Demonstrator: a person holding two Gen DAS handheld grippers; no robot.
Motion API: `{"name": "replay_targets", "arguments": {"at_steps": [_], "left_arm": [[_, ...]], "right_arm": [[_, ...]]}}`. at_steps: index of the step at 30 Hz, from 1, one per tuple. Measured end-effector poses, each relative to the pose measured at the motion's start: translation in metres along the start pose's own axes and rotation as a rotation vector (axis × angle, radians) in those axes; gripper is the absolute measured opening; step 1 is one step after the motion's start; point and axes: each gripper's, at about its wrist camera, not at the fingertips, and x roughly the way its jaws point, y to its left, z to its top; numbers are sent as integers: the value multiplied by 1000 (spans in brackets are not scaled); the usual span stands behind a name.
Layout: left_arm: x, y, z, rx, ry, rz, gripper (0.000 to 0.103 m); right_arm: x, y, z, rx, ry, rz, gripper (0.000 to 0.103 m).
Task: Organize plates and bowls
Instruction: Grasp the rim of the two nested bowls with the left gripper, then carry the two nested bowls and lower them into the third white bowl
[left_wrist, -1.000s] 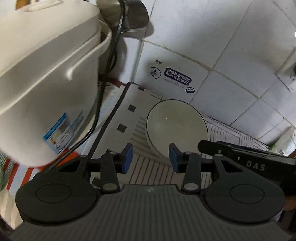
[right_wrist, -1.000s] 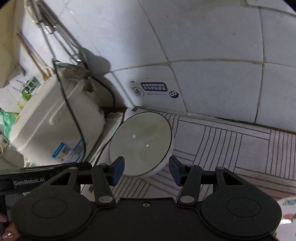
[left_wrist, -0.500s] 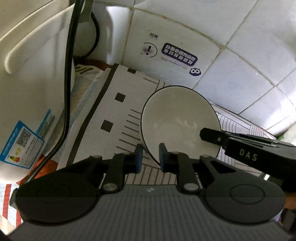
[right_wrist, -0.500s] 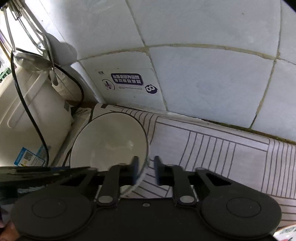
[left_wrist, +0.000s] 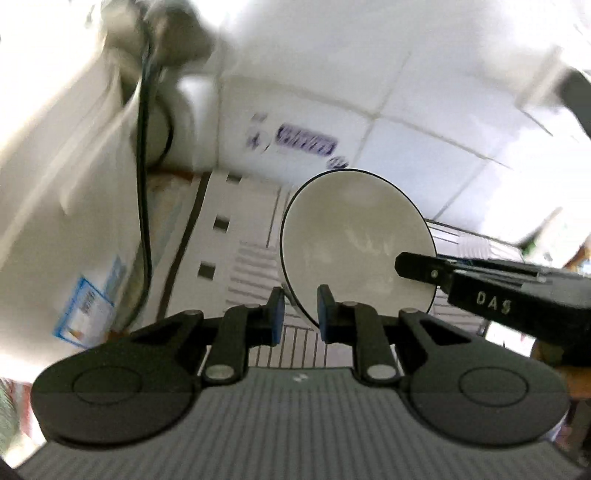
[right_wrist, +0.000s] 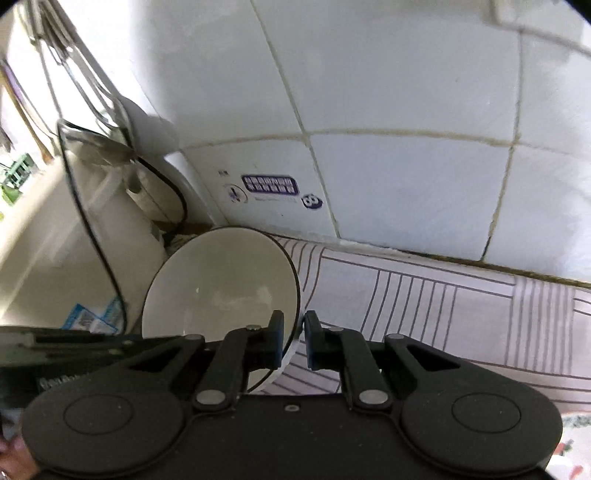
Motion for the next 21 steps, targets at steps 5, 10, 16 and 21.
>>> {"name": "replay_targets", "arguments": {"at_steps": [5,10,16,21], "left_arm": [[-26,-18,-6,68,-20,-47,17],[-48,-39,-21,117,-46,-65,17],[-72,-44,-33,92,-58,-106,17],[-85,-46,-48,77,-58,-97,17]], "right_arm": [[-46,-2,-7,14,-64,10,16],[-84,-8,-20,59,-105,9,16],[-115,-5,-37,97,-118,-14,16],[-128,-1,-46,95,-109,2,16]]}}
